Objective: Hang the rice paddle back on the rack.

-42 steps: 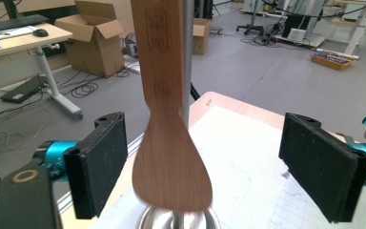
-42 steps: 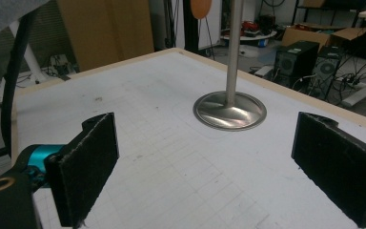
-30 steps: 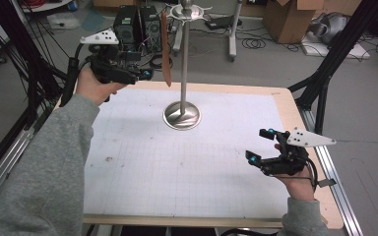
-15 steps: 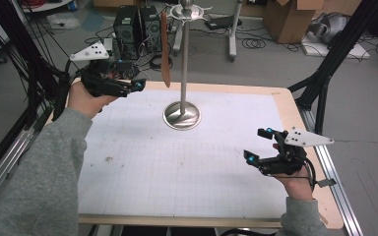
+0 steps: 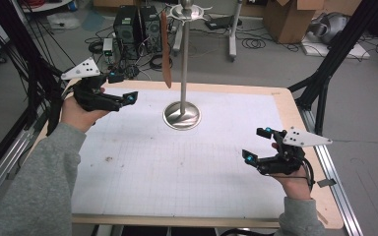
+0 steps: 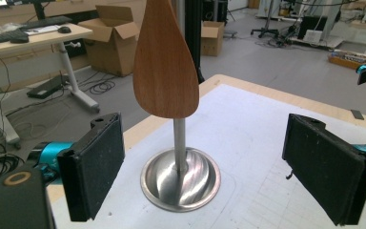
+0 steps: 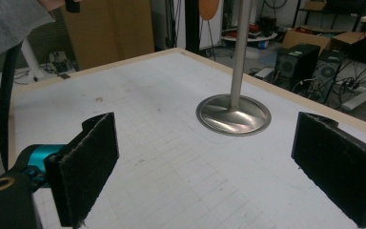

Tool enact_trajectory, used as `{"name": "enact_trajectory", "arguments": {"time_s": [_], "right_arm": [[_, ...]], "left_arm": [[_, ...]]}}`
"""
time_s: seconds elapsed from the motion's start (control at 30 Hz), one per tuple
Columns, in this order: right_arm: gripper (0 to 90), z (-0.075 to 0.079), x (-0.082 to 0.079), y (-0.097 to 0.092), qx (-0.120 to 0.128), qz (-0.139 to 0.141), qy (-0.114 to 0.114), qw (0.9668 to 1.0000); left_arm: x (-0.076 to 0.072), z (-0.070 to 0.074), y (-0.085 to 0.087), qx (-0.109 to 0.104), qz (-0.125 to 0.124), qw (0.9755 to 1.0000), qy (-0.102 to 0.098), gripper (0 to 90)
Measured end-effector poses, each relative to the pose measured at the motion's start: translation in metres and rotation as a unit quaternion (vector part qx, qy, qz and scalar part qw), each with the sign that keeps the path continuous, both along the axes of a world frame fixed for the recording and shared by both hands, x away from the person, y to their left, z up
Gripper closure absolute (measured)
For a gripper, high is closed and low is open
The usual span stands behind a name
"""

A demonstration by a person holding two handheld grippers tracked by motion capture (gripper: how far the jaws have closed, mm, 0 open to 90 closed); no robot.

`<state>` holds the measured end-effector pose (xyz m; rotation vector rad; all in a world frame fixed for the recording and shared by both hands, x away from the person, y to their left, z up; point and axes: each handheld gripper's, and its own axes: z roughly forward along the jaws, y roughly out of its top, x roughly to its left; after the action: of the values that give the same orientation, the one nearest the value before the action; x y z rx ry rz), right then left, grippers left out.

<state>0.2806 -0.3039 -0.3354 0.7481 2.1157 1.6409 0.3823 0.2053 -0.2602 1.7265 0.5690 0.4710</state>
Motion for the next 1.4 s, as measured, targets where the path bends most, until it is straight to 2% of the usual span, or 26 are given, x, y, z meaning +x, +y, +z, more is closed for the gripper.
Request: {"name": "enact_trajectory", "arguments": {"time_s": [0.07,0.33,0.8,0.87,0.9,0.93,0.97,1.0,1.1,1.2,1.37,1.4], "right_arm": [[7.3,0.0,0.0,0.001,0.001,0.001,-0.001,1.0],[7.3,0.0,0.002,0.004,0.003,0.003,-0.002,1.0],[7.3,0.002,0.002,0.007,0.005,0.0,-0.006,1.0],[7.3,0.003,0.002,0.008,0.006,0.001,-0.007,1.0],[7.3,0.003,0.002,0.008,0.006,0.001,-0.007,1.0],[7.3,0.003,0.002,0.009,0.004,0.005,-0.009,0.9999],[7.3,0.002,0.002,0.01,0.004,0.005,-0.006,1.0],[7.3,0.002,0.003,0.011,0.004,0.007,-0.006,1.0],[7.3,0.001,0.004,0.013,0.002,0.009,-0.004,1.0],[7.3,0.0,0.005,0.014,0.002,0.008,-0.002,1.0],[7.3,0.0,0.006,0.013,0.007,0.005,-0.004,1.0],[7.3,0.0,0.007,0.012,0.007,0.003,-0.004,1.0]], "left_arm": [[-0.003,-0.003,0.003,-0.006,0.004,1.0,-0.007,14.5],[-0.015,-0.017,0.014,-0.017,0.012,0.9998,-0.008,14.5],[-0.035,-0.04,0.027,-0.015,0.023,0.9993,-0.025,14.5],[-0.044,-0.05,0.029,-0.02,0.027,0.9989,-0.033,14.5],[-0.044,-0.05,0.029,-0.02,0.027,0.9989,-0.033,14.5],[-0.049,-0.058,0.031,-0.02,0.03,0.9988,-0.032,14.5],[-0.049,-0.058,0.031,-0.02,0.03,0.9988,-0.032,14.5],[-0.052,-0.064,0.034,-0.018,0.033,0.9988,-0.03,14.5],[-0.054,-0.069,0.037,-0.016,0.038,0.9988,-0.026,14.5],[-0.058,-0.079,0.044,-0.025,0.044,0.9985,-0.022,14.5],[-0.062,-0.084,0.049,-0.021,0.054,0.9981,-0.018,14.5],[-0.063,-0.085,0.049,-0.016,0.063,0.9977,-0.018,14.5]]}}
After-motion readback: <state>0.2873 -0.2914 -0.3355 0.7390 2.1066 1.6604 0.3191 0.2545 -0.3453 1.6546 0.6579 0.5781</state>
